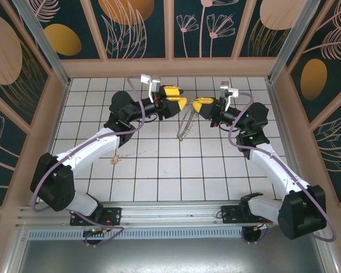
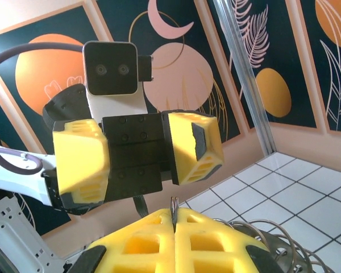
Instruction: Put the keys on the keyring
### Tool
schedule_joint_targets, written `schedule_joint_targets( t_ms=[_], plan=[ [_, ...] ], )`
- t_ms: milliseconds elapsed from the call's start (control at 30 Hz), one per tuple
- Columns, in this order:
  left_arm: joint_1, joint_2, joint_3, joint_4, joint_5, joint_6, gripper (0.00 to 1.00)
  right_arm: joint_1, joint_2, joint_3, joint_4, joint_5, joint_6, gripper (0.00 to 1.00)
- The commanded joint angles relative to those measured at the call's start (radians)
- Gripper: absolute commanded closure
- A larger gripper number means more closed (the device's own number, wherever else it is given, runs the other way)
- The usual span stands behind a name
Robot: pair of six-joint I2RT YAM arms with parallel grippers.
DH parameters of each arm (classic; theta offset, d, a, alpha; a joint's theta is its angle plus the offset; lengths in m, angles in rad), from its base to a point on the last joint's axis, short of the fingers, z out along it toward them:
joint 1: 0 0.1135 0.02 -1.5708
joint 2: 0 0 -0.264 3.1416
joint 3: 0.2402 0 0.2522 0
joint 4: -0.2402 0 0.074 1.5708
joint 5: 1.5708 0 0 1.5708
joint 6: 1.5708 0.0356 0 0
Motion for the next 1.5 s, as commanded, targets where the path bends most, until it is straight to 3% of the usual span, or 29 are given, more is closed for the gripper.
schedule_joint_targets(
  t_ms=[0, 333, 633, 1467],
  plan=[
    [-0.007, -0.026, -0.021, 0.092, -0.081, -0.041, 0.40, -0.004, 0.000, 0.006, 0.177, 0.027, 0.027, 1.00],
    [-0.005, 0.035, -0.018, 0.242, -0.078, -0.162, 0.46, -0.002, 0.100, 0.006, 0.517, 0.131, 0.176, 1.00],
    [-0.005, 0.115, 0.002, 0.446, -0.069, -0.310, 0.52, 0.004, 0.179, 0.020, 0.695, 0.224, 0.307, 1.00],
    [-0.004, 0.214, 0.064, 0.513, -0.051, -0.381, 0.57, 0.049, 0.290, 0.031, 0.788, 0.244, 0.389, 1.00]
  ],
)
